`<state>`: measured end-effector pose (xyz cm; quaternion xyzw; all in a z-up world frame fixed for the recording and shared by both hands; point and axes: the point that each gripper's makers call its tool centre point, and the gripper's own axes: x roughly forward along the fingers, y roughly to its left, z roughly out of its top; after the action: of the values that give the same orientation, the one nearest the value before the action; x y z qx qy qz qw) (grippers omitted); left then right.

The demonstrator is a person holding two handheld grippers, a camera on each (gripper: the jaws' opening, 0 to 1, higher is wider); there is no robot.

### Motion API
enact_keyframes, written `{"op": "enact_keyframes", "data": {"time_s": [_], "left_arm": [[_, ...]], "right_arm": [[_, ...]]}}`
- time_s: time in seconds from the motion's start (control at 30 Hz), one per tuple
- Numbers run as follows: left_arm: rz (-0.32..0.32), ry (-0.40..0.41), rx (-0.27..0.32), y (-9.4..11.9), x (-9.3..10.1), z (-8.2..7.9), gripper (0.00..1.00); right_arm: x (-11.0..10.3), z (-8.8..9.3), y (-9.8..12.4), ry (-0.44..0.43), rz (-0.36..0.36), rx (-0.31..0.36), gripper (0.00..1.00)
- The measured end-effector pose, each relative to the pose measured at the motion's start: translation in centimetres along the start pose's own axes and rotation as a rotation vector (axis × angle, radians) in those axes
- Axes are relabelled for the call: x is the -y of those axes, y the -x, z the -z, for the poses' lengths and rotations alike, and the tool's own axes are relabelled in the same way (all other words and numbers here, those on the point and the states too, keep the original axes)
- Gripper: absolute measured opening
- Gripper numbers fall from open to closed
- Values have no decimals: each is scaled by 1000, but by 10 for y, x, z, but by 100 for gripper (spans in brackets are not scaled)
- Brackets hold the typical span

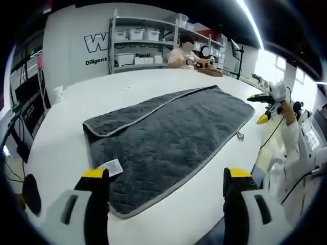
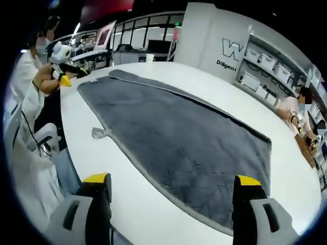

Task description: Open the folded towel by lifting each exposed corner and separating the folded layers until the towel lies flat within the target outline without major curled edges

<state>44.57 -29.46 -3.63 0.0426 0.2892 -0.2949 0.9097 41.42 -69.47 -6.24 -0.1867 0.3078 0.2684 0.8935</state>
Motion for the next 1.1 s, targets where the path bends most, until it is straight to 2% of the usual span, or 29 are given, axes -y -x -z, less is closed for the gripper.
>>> {"op": "enact_keyframes", "data": {"time_s": [0.13, 0.27, 0.3, 0.37, 0.5, 0.73, 0.83, 1.1], "left_arm": [[-3, 25, 22, -7, -11, -7, 85], [-21, 77, 55, -17, -31, -13, 79], [-35, 101, 61, -20, -39, -14, 78], [-56, 94, 65, -25, -47, -16, 76], [-66, 123, 79, -40, -63, -18, 70], [-57, 156, 102, -63, -80, -28, 65], [-68, 162, 100, -69, -89, -31, 59], [-97, 185, 87, -82, -109, -30, 52]], "right_arm": [[-15, -4, -9, 8, -46, 11, 98], [-22, -5, -14, 21, -66, 10, 97], [-22, -5, -14, 23, -67, 9, 97], [-23, -6, -14, 24, -70, 14, 96], [-23, -8, -13, 26, -73, 21, 95], [-22, -5, -11, 24, -68, 23, 94], [-20, -5, -9, 22, -65, 24, 93], [-20, -1, -8, 14, -64, 25, 92]]}}
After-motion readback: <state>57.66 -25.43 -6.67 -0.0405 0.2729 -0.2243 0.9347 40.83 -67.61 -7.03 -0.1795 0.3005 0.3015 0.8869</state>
